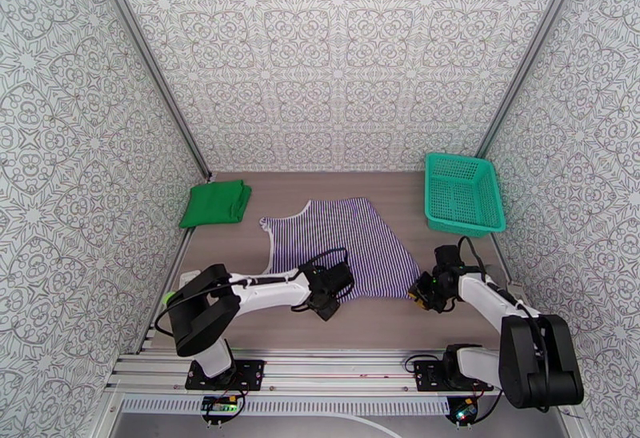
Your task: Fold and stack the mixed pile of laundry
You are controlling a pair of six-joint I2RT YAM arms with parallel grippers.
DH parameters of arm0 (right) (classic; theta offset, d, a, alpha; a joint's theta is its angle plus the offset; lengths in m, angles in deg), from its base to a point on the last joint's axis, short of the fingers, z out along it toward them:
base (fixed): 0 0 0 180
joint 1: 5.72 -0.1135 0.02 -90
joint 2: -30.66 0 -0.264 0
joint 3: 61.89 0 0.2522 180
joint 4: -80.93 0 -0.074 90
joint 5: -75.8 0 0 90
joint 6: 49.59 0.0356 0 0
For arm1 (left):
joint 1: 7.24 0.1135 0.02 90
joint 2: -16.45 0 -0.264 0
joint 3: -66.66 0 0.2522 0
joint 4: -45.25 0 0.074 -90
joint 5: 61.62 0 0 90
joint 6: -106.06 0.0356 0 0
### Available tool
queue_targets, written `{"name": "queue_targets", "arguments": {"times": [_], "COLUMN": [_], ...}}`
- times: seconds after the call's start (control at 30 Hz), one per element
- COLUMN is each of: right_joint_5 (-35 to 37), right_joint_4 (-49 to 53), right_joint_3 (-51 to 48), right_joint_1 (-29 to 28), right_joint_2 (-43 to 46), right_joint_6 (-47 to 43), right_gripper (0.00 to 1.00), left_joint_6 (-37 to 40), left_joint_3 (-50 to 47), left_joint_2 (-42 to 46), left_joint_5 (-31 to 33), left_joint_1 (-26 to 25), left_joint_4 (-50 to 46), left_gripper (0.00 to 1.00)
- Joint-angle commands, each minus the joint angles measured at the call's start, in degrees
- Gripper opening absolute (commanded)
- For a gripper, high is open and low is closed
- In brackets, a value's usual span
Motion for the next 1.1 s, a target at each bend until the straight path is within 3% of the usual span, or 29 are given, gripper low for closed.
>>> {"name": "queue_targets", "arguments": {"times": [0.0, 0.1, 0.23, 0.33, 0.53, 0.73, 0.87, 1.07], "right_joint_5": [4.74, 6.03, 7.08, 7.91, 7.18, 4.76, 4.46, 7.4], "right_joint_4": [-6.12, -5.22, -2.63, 0.84, 8.31, 13.78, 19.25, 31.52], "right_joint_3": [1.53, 3.44, 8.33, 14.41, 30.05, 41.19, 49.71, 65.51], "right_joint_1": [-0.54, -0.64, -0.89, -1.15, -1.43, -1.52, -1.52, -1.52], "right_joint_2": [0.59, 5.3, 11.85, 15.32, 15.95, 16.07, 16.54, 17.49], "right_joint_6": [-1.57, -3.79, -6.54, -8.29, -12.16, -13.97, -16.02, -20.94], "right_gripper": [0.1, 0.01, 0.0, 0.0, 0.0, 0.0, 0.0, 0.0], "left_joint_6": [0.9, 1.94, 5.68, 11.56, 20.43, 24.11, 25.3, 25.44], "left_joint_3": [-0.74, -2.6, -2.97, -0.61, 10.83, 20.9, 27.16, 37.95], "left_joint_2": [0.33, 6.72, 19.16, 28.47, 37.27, 39.1, 40.73, 44.0], "left_joint_5": [6.05, 12.25, 18.83, 19.79, 11.5, 5.55, 1.93, 3.18], "left_joint_1": [-0.15, -0.16, 0.47, 1.47, 8.9, 9.46, 4.19, -6.25], "left_joint_4": [-0.31, 1.54, 3.45, 5.03, 1.07, -4.95, -8.07, -14.18], "left_gripper": [0.03, 0.0, 0.0, 0.0, 0.0, 0.0, 0.0, 0.0]}}
